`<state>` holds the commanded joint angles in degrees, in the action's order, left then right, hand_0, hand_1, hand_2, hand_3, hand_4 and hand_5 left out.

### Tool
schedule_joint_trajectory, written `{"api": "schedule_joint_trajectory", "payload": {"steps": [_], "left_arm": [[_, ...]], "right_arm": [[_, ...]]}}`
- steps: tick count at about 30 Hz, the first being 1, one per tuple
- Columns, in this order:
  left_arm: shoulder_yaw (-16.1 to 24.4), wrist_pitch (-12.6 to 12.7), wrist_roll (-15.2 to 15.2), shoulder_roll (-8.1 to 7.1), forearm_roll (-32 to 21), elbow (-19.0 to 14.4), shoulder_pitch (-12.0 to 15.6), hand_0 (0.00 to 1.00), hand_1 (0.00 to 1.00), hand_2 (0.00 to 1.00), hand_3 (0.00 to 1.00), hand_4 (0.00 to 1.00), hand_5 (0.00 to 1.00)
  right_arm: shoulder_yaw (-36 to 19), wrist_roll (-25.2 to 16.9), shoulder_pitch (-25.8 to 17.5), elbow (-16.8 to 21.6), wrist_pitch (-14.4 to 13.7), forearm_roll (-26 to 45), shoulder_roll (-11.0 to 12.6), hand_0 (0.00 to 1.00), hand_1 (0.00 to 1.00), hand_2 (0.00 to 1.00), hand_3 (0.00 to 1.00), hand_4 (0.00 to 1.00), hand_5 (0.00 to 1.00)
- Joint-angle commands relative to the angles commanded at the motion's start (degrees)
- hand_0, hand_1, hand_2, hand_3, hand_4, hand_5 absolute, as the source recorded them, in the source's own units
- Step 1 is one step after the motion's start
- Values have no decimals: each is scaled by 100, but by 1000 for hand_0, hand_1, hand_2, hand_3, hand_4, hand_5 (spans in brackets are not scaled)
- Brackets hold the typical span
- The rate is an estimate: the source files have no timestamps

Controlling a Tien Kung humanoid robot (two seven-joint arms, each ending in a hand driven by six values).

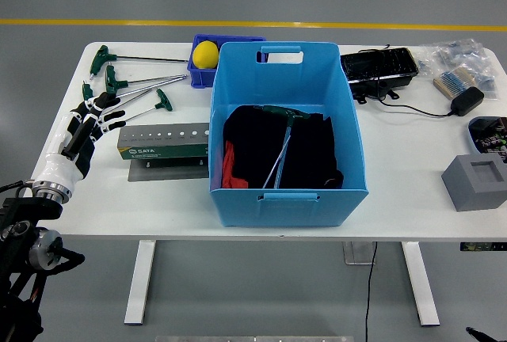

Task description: Lift tool from toolbox,place it in box,lift tool from toolbox,place it in box

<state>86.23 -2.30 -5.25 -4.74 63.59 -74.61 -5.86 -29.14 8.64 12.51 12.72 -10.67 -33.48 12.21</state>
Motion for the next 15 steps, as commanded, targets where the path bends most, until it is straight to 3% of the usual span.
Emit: {"api": "schedule_joint_trajectory", "payload": {"steps": [3, 4, 15], "left_arm": [[-22, -32, 14, 16, 22, -52, -2, 655, 706, 753, 667, 900, 673], [-30, -33, 7, 18, 7, -55, -4, 753, 753, 778, 675, 898, 678], [-177, -67, -221, 20, -277, 37, 18, 802, 810, 836, 714, 897, 689]], "right_arm": [[-4, 0, 0, -1, 1, -7, -1, 618, 600, 671, 545, 778, 649], [-5, 1, 0, -1, 0, -9, -2, 618, 600, 671, 544, 778, 649], [-10, 2, -21, 3, 2, -23, -2, 618, 599, 670, 544, 777, 648]]}}
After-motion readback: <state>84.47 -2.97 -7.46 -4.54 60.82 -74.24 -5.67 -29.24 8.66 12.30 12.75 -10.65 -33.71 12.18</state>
